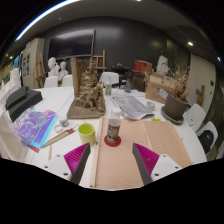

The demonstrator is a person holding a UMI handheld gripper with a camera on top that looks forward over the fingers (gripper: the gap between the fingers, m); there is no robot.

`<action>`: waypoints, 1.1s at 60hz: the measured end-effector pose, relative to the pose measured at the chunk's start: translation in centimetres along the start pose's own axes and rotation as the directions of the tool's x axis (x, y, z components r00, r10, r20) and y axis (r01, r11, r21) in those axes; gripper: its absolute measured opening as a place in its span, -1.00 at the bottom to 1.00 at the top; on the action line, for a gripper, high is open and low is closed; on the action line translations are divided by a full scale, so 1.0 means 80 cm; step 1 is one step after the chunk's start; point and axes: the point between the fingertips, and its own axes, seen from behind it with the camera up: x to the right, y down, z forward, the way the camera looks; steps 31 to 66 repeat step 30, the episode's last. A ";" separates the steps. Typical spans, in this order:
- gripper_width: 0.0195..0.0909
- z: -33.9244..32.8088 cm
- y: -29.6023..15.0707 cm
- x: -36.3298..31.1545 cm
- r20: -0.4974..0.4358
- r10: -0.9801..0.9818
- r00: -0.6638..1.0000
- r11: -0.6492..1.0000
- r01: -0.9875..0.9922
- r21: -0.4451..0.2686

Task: Pour water

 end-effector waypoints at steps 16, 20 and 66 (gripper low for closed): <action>0.86 -0.070 0.019 -0.051 -0.015 -0.033 0.999 0.999 0.033 -0.001; 0.86 -0.078 0.024 -0.056 -0.019 -0.041 0.999 0.999 0.041 -0.011; 0.85 -0.081 0.023 -0.053 -0.045 -0.068 0.997 0.998 0.068 0.005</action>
